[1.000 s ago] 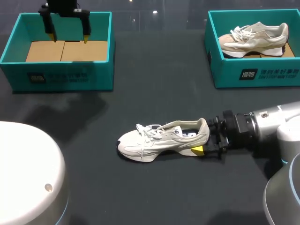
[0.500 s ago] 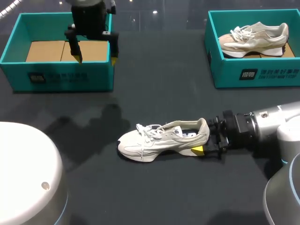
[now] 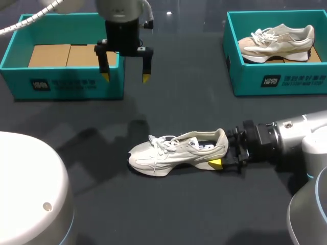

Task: Take the shoe out of the shoebox, open the shoe tongue, remove and reinsert the insole, then place the shoe into the shoebox

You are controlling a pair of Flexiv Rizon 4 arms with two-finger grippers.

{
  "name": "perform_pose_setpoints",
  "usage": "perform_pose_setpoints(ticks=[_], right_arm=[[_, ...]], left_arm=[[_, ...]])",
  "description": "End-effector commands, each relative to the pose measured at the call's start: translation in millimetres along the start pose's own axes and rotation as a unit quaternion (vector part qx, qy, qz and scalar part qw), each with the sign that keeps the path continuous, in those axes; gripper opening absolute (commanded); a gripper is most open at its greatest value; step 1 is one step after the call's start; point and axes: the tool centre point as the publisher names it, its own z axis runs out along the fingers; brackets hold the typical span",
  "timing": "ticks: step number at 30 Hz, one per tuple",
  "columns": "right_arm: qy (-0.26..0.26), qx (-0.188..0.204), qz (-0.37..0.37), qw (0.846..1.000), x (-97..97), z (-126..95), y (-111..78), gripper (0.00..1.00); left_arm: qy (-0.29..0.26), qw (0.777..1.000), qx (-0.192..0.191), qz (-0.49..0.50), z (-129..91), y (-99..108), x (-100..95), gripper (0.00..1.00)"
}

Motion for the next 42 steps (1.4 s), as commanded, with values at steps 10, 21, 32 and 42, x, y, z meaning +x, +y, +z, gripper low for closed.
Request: perform_pose_setpoints(ticks=[10, 21, 32, 42], right_arm=[[-0.001, 0.001, 0.000, 1.000, -0.5, 0, -0.6, 0.00], [-0.001, 0.001, 0.000, 1.000, -0.5, 0, -0.6, 0.00], [-0.001, 0.001, 0.000, 1.000, -0.5, 0, -0.6, 0.00], [-0.001, 0.001, 0.000, 1.000, -0.5, 0, -0.6, 0.00]], left_arm=[[-0.006, 1.000, 0.010, -0.005, -1, 15, 11.8, 1.00], [-0.034, 0.999, 0.024, -0.002, 23, 63, 65.1, 1.00], [-0.015, 1.000, 0.016, 0.016, 35, 80, 109.7, 1.00], [-0.015, 1.000, 0.016, 0.016, 35, 80, 109.7, 1.00]])
